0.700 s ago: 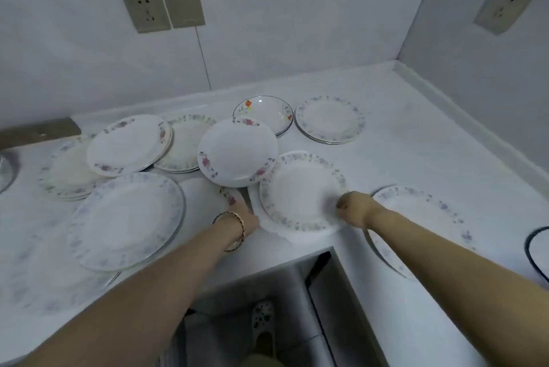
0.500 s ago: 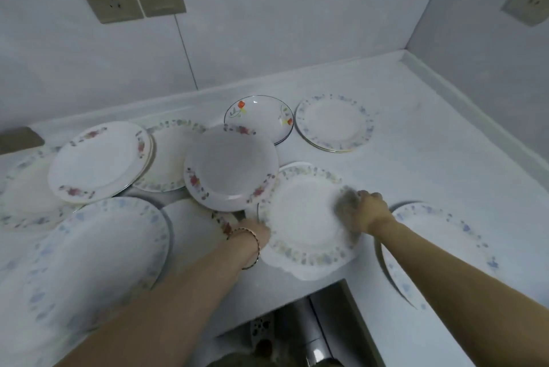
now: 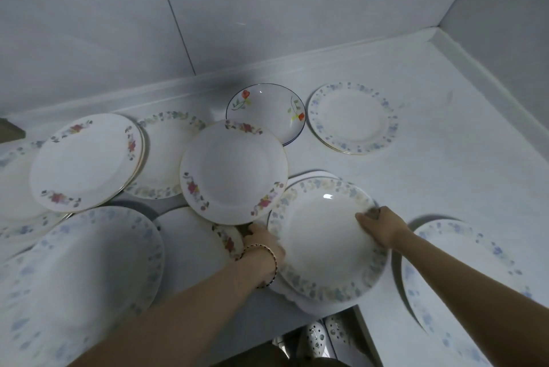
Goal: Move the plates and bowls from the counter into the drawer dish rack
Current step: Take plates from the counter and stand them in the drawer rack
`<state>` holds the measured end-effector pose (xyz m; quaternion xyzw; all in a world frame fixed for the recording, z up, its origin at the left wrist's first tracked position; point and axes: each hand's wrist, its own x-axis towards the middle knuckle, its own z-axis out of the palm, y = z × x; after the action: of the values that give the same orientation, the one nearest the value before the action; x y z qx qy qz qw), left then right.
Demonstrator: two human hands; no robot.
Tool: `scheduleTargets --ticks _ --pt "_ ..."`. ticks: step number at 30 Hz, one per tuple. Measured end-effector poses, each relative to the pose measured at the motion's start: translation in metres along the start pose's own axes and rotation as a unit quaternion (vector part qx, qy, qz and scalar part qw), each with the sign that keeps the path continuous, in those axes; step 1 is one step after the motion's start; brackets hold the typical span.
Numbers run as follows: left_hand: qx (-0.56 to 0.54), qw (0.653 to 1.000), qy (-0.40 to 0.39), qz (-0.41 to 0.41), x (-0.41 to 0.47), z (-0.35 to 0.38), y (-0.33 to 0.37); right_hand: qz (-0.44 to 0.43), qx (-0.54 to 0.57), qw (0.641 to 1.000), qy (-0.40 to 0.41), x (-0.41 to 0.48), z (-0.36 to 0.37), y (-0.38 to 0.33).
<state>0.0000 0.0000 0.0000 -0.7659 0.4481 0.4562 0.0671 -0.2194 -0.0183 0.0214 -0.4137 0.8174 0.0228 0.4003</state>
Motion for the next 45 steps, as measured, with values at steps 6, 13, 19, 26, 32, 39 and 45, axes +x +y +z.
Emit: scheduleTargets --ticks 6,13,19,26,32,39,45 --pt "-0.044 0.997 -0.066 0.02 -0.009 -0.012 -0.004 0.008 0.02 1.0 0.011 -0.01 -0.006 0.008" --pt "-0.074 0.99 -0.113 0.031 -0.037 -0.005 0.002 -0.021 -0.014 0.999 0.039 -0.039 -0.031 0.039" --pt "-0.138 0.986 -0.032 0.089 -0.081 -0.01 -0.001 -0.1 0.006 0.988 0.114 -0.079 -0.043 0.055" --pt "-0.198 0.975 0.068 0.081 -0.153 -0.01 -0.073 -0.174 0.029 0.98 0.093 -0.122 -0.009 0.059" --pt "-0.273 0.956 0.106 -0.005 -0.23 0.014 -0.187 -0.236 -0.02 0.971 0.017 -0.19 0.06 0.063" --pt "-0.315 0.932 0.137 -0.117 -0.285 0.034 -0.324 -0.275 -0.079 0.952 -0.11 -0.274 0.169 0.06" --pt "-0.307 0.926 0.126 -0.178 -0.289 0.03 -0.437 -0.255 -0.115 0.941 -0.19 -0.315 0.275 0.047"
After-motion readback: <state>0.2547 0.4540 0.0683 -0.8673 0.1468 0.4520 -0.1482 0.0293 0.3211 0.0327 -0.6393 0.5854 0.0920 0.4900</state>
